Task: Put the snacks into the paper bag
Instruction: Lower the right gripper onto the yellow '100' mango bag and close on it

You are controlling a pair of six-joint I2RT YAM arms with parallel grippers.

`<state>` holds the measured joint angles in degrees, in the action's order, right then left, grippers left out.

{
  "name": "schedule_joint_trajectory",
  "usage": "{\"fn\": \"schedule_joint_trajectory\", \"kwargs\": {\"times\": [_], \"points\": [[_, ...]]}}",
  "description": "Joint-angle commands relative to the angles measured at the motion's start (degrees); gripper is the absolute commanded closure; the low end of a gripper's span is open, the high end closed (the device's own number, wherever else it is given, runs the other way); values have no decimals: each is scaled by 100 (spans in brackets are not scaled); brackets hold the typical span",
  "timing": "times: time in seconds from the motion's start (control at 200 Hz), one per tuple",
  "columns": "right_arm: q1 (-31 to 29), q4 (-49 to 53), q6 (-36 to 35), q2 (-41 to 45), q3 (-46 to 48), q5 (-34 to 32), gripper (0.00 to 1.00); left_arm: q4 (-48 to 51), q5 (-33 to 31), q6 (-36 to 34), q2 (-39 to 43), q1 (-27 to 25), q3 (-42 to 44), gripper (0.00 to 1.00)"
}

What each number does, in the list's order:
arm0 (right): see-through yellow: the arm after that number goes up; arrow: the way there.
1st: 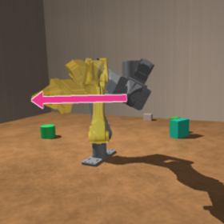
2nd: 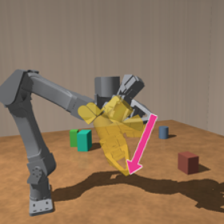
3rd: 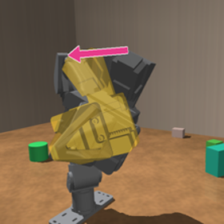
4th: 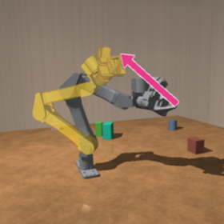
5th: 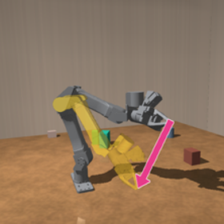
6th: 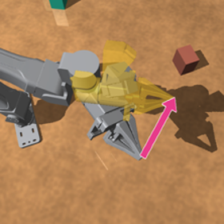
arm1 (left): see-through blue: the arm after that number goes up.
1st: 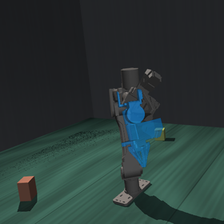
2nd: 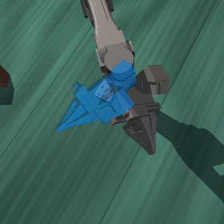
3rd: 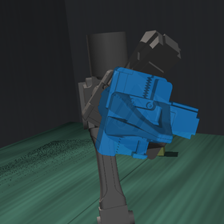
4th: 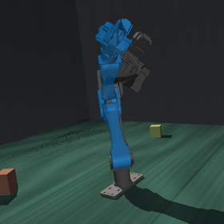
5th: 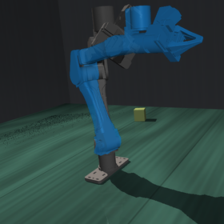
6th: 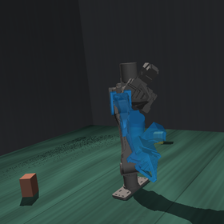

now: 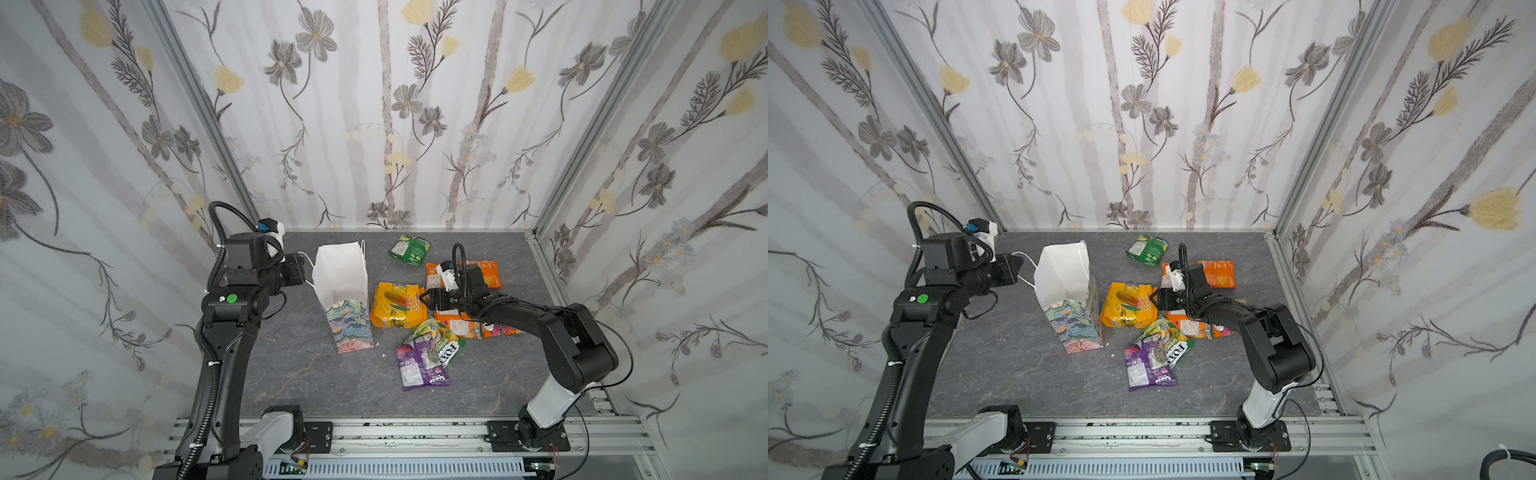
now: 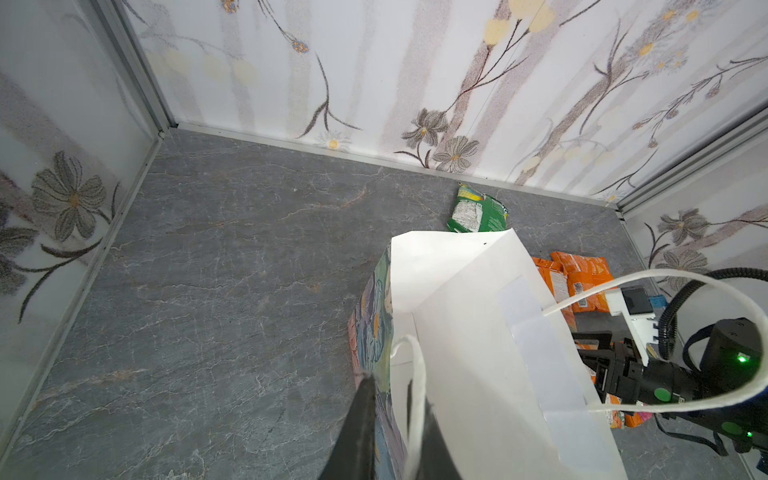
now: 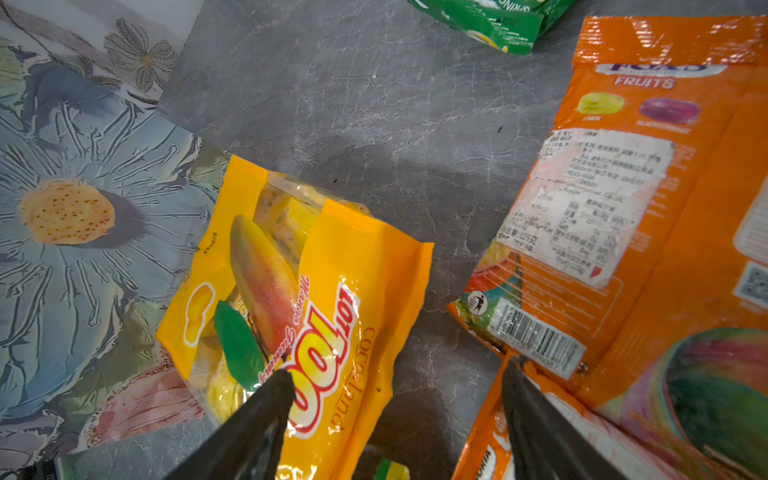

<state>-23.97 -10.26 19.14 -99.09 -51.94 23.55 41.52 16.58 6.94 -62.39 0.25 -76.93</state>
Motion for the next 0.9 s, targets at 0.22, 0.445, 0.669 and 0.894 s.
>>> {"fn": "schedule_joint_trajectory", "kwargs": {"times": [0.22, 0.445, 0.669, 0.894], "points": [[-3, -718, 333, -282, -18, 391, 32, -228, -23, -66, 34, 1, 0, 90], [-12, -873, 437, -443, -77, 552, 35, -227, 10, -72, -4, 3, -11, 92], [-16, -861, 440, -619, -220, 597, 36, -259, 2, -87, 56, 7, 38, 93], [-64, -936, 486, -820, -351, 653, 39, -232, 1, -84, 87, 6, 56, 93]]}}
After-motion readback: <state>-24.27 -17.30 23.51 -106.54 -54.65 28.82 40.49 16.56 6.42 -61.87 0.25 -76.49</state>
